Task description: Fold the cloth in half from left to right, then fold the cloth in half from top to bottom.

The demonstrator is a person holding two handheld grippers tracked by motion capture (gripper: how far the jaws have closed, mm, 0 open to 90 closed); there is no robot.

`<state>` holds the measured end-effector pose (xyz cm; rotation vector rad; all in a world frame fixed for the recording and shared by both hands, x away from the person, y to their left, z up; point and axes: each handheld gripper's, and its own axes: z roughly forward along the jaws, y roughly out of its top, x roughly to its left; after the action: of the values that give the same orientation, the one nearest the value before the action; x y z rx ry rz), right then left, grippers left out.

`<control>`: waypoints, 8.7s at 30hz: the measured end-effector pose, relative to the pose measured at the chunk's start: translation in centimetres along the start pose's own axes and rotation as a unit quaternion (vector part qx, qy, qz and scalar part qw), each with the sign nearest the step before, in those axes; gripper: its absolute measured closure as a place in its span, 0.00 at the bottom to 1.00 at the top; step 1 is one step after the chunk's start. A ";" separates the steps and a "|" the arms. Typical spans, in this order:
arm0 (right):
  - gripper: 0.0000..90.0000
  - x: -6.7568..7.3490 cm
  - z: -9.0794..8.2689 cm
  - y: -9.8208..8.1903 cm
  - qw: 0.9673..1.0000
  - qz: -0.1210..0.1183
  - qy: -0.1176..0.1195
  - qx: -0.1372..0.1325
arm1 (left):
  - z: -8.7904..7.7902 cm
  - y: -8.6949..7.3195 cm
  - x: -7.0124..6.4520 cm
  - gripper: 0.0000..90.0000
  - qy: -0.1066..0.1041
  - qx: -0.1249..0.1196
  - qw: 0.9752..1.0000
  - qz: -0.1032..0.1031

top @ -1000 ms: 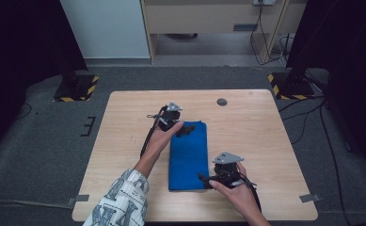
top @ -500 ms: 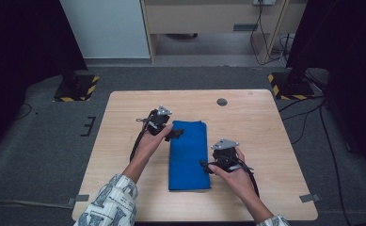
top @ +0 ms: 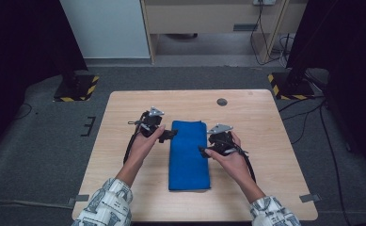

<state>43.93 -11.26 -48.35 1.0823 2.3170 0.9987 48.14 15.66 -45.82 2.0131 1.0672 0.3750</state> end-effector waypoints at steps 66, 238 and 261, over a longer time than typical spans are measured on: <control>0.58 -5.6 9.7 4.9 0.993 0.059 -0.009 0.099 | 8.5 0.4 2.9 0.34 0.058 0.088 0.994 0.000; 0.93 -0.5 -1.4 2.7 0.995 -0.016 0.074 -0.066 | -3.5 -1.9 -3.2 0.97 0.001 -0.056 0.998 0.032; 0.91 0.2 -1.7 0.0 0.993 -0.019 0.097 -0.058 | -3.4 -4.5 -4.2 0.96 -0.018 -0.044 0.999 0.027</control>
<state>42.80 -11.78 -47.23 0.9282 2.3860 1.2568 41.12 15.51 -46.71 1.9658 0.9600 0.4044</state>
